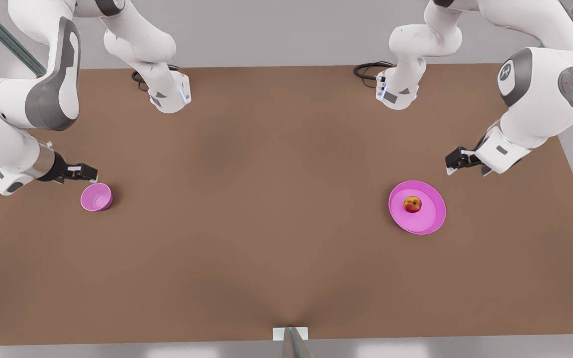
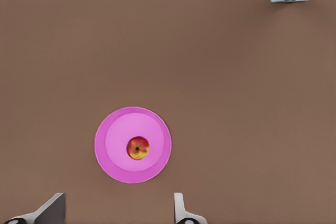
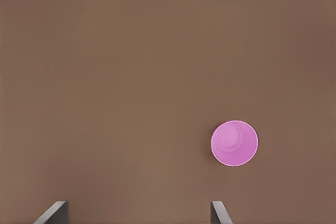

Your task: Use the left arm to pick up the apple from the plate, transfer it to the gripper of the right arm, and then use the right arm to place it into the bowl

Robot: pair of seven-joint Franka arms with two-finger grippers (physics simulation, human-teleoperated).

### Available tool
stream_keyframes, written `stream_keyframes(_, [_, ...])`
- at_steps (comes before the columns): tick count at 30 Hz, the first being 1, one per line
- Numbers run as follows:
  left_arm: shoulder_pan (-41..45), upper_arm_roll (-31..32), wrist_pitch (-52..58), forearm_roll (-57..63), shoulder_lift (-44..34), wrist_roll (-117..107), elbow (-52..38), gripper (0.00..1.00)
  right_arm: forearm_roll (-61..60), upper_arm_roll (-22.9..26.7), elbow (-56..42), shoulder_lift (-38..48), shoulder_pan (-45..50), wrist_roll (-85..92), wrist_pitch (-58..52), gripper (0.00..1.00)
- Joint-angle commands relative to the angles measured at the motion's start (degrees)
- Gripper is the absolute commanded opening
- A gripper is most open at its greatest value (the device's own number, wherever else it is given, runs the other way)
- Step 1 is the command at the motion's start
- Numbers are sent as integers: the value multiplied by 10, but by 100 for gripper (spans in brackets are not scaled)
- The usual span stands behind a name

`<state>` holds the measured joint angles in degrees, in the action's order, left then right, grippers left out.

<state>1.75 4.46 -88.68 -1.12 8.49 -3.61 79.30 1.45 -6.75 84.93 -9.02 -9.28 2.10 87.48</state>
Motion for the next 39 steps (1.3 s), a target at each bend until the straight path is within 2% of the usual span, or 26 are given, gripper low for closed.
stream_keyframes(1, [0, 0, -29, 0, 3, 11, 0, 100, 0, 0, 0, 1, 0, 12, 16, 100])
stream_keyframes(4, [4, 1, -77, 2, 51, -27, 10, 100, 0, 0, 0, 1, 0, 12, 16, 100])
stream_keyframes(8, [4, 1, -250, 1, 44, -74, 170, 100, 0, 0, 0, -1, -6, 13, 16, 100])
stream_keyframes(13, [3, 1, -364, -1, 40, -132, 289, 100, 0, 0, 0, -2, -5, 13, 16, 100])
stream_keyframes(14, [-6, 1, -422, -1, 42, -131, 333, 100, 0, 0, 0, -2, -5, 17, 16, 100])
stream_keyframes(19, [-19, 0, -495, -1, 54, -131, 419, 100, 0, 0, 0, -3, -6, 18, 17, 100])
stream_keyframes(29, [-29, -2, -497, 4, 115, -129, 455, 100, 0, 0, -1, -4, -7, 26, 17, 100])
stream_keyframes(39, [-32, -2, -532, 3, 178, -130, 445, 100, 0, -1, -1, -4, -7, 24, 17, 100])
